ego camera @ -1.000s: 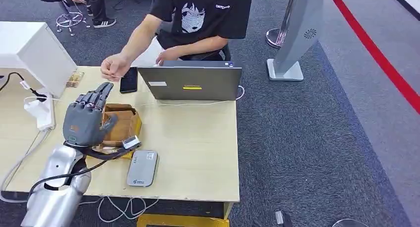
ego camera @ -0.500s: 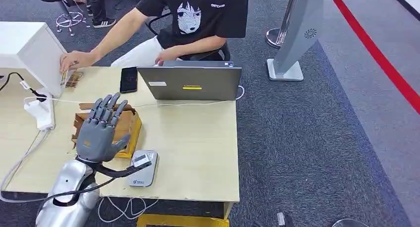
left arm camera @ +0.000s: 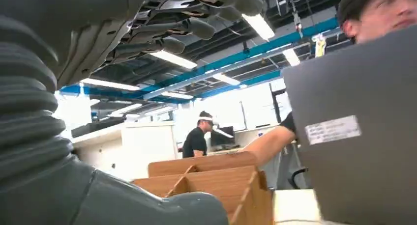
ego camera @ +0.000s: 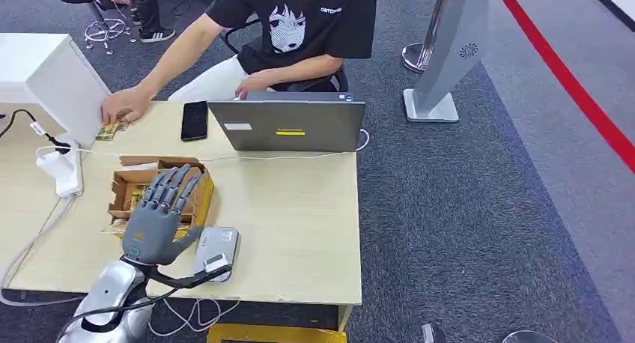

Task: Pass the card to the sensor for recognition and then transmit it.

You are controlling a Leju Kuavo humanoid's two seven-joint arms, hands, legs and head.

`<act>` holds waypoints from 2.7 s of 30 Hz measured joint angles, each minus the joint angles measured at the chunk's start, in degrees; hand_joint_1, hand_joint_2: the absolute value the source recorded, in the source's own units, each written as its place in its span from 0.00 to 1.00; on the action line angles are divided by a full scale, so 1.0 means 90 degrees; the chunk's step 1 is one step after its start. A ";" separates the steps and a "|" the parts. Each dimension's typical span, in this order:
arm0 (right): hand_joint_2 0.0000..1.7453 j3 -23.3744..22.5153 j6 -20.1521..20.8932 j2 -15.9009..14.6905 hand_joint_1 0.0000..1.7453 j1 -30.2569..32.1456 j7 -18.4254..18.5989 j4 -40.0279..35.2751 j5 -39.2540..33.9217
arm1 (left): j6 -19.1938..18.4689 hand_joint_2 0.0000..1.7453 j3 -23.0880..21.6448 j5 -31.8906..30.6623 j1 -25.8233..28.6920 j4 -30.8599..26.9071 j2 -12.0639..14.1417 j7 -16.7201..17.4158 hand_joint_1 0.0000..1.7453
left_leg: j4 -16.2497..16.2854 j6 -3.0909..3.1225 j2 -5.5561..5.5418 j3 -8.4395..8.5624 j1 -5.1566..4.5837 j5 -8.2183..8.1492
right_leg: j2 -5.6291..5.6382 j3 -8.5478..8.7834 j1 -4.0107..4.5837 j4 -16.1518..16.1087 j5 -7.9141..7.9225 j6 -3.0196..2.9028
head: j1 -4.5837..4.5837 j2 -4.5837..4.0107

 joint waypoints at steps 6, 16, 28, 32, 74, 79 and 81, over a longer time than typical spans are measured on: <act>1.00 -0.0024 0.0002 0.0000 0.00 -0.0001 -0.0002 0.0000 0.0032 | 0.0017 1.00 0.0083 0.0022 -0.0002 0.0328 0.0228 0.0049 0.00 | 0.0000 0.0000 -0.0001 0.0000 0.0000 0.0000 | -0.0001 0.0000 0.0000 0.0000 0.0000 0.0000 | 0.0002 0.0000; 1.00 -0.0036 0.0022 0.0002 0.00 -0.0003 -0.0007 0.0000 0.0068 | -0.0231 1.00 0.0292 0.0073 -0.0046 0.0897 0.0393 0.0034 0.00 | 0.0000 0.0000 -0.0001 0.0000 0.0000 0.0001 | -0.0002 0.0000 0.0000 0.0000 0.0000 0.0000 | 0.0000 0.0000; 1.00 -0.0036 0.0022 0.0002 0.00 -0.0004 -0.0005 0.0000 0.0071 | -0.0289 1.00 0.0372 0.0124 -0.0085 0.1368 0.0488 -0.0002 0.00 | 0.0000 0.0000 -0.0001 -0.0001 0.0000 0.0001 | -0.0001 0.0000 0.0000 0.0000 0.0000 0.0000 | 0.0000 -0.0002; 1.00 -0.0036 0.0022 0.0002 0.00 -0.0004 -0.0005 0.0000 0.0085 | -0.0289 1.00 0.0381 0.0138 -0.0094 0.1423 0.0490 -0.0032 0.00 | 0.0000 0.0000 -0.0001 0.0000 0.0000 0.0001 | -0.0001 0.0000 0.0000 0.0000 0.0000 0.0000 | 0.0000 0.0000; 1.00 -0.0039 0.0051 0.0007 0.00 -0.0027 0.0000 0.0000 0.0136 | 0.0369 1.00 0.0408 -0.0005 -0.0175 0.1591 0.0456 -0.0267 1.00 | 0.0000 0.0000 -0.0001 -0.0001 0.0000 0.0001 | -0.0002 0.0000 0.0000 0.0000 0.0000 0.0000 | 0.0000 0.0000; 1.00 -0.0036 0.0068 0.0007 0.00 -0.0027 0.0000 0.0000 0.0134 | 0.0348 1.00 0.0408 0.0000 -0.0183 0.1591 0.0456 -0.0267 1.00 | 0.0000 0.0000 -0.0001 0.0000 0.0000 0.0001 | -0.0002 0.0000 0.0000 0.0000 0.0000 0.0000 | 0.0000 -0.0002; 1.00 -0.0036 0.0068 0.0007 0.00 -0.0026 0.0000 0.0000 0.0134 | 0.0335 1.00 0.0408 0.0000 -0.0183 0.1591 0.0456 -0.0269 1.00 | 0.0000 0.0000 -0.0001 0.0000 0.0001 0.0001 | -0.0002 0.0000 0.0000 0.0000 0.0000 0.0000 | 0.0002 0.0000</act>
